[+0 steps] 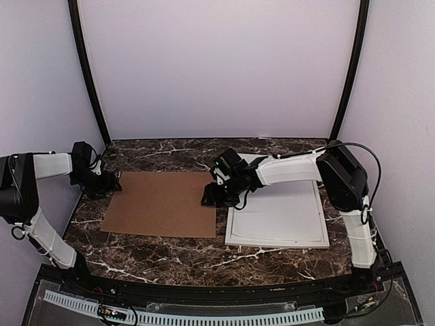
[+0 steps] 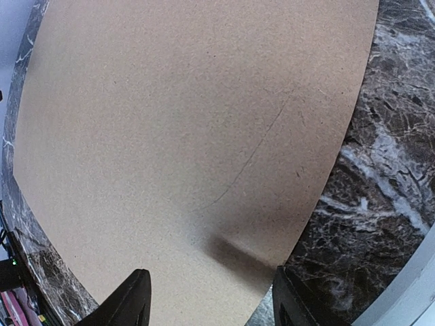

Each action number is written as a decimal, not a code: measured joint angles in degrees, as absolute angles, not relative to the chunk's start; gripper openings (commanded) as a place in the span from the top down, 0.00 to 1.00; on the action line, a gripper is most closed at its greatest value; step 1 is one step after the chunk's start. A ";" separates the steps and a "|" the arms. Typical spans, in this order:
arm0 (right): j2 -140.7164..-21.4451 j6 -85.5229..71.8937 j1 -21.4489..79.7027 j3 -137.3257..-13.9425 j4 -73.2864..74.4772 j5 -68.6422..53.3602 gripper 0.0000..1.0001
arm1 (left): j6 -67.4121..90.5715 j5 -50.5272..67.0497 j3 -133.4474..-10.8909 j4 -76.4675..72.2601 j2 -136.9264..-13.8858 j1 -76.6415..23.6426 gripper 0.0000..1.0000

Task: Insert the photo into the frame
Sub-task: Adjust the backboard at the center of the board, then pick up the backboard from the center of the board.

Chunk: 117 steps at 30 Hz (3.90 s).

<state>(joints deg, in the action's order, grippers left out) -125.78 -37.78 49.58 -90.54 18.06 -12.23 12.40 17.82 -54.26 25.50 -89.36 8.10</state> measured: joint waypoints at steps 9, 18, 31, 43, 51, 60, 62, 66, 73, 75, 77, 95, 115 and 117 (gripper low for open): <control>-125.21 -38.54 49.56 -88.88 15.75 -12.62 0.37 | 12.51 16.58 -54.74 26.70 -95.81 8.14 0.24; -124.97 -41.74 49.32 -87.85 13.82 -13.41 0.37 | 12.40 20.12 -55.07 26.20 -96.84 9.39 0.32; -123.31 -45.21 47.40 -86.52 16.14 -13.23 0.34 | 13.85 28.82 -49.56 17.58 -94.96 10.46 0.34; -121.62 -46.22 44.56 -85.14 18.96 -11.73 0.34 | 18.24 33.67 -44.84 15.27 -92.03 7.88 0.35; -121.38 -45.80 44.12 -86.30 22.65 -8.78 0.33 | 20.97 34.92 -40.75 14.13 -88.58 6.09 0.29; -122.52 -43.70 44.10 -89.47 27.81 -6.07 0.33 | 21.45 34.04 -41.21 14.15 -88.36 4.93 0.22; -122.91 -43.29 44.10 -90.21 28.53 -5.93 0.34 | 21.41 33.50 -41.39 14.37 -88.36 4.89 0.22; -123.24 -42.46 44.12 -90.76 28.99 -5.98 0.35 | 21.28 32.75 -41.76 14.87 -88.49 4.78 0.21; -123.46 -42.26 43.97 -90.76 28.53 -8.10 0.37 | 21.19 31.90 -42.76 15.09 -89.25 2.87 0.24; -123.46 -42.28 43.77 -90.74 28.49 -8.36 0.38 | 21.19 31.27 -43.16 15.09 -89.58 2.42 0.26; -123.46 -42.30 43.51 -90.61 28.32 -8.99 0.38 | 21.23 30.96 -43.48 15.09 -89.89 2.31 0.28; -124.25 -43.00 42.87 -89.47 21.78 -15.27 0.41 | 25.39 40.97 -44.25 13.72 -87.88 0.54 0.33; -124.53 -41.41 44.25 -90.32 22.39 -12.43 0.36 | 18.52 19.70 -51.55 23.20 -84.07 0.21 0.15; -124.53 -40.99 44.58 -90.52 22.85 -11.40 0.35 | 17.45 16.27 -52.40 23.99 -86.06 0.21 0.15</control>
<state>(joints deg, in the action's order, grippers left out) -124.53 -40.99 44.58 -90.52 22.85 -11.40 17.45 16.27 -52.40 23.99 -86.06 0.21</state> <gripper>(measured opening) 0.640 0.843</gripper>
